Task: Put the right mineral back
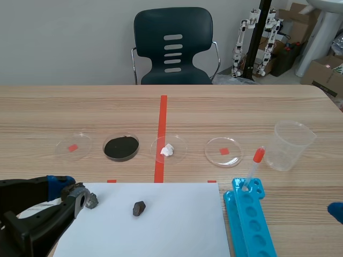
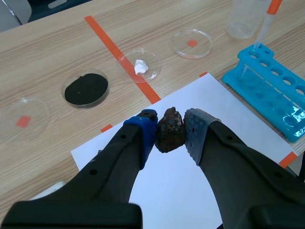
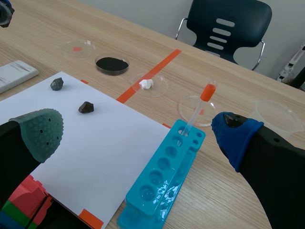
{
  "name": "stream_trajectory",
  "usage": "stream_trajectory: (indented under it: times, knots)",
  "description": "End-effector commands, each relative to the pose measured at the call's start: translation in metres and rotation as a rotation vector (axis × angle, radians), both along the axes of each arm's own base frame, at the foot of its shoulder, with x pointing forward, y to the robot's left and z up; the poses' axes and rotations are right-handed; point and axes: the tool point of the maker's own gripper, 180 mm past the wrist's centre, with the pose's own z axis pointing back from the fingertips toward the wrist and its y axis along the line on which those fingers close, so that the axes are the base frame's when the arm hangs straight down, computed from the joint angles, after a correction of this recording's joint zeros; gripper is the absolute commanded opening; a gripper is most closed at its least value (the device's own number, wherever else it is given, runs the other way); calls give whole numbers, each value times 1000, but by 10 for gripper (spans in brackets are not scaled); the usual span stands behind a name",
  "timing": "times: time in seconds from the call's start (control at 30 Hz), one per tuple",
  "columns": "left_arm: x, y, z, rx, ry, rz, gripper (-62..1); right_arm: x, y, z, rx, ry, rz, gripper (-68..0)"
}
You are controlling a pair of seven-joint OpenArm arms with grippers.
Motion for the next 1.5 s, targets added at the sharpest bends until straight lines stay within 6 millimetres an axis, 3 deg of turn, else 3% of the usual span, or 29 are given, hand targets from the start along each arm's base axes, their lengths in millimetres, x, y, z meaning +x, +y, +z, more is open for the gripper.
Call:
stream_trajectory:
  times: [0.0,1.47]
  knots:
    - [2,-1,6,-18,-18,5,-493,5,0,10,12,-37,-1,4]
    - [7,-5,3,-9,-7,-3,-493,5,0,10,11,-37,-1,4]
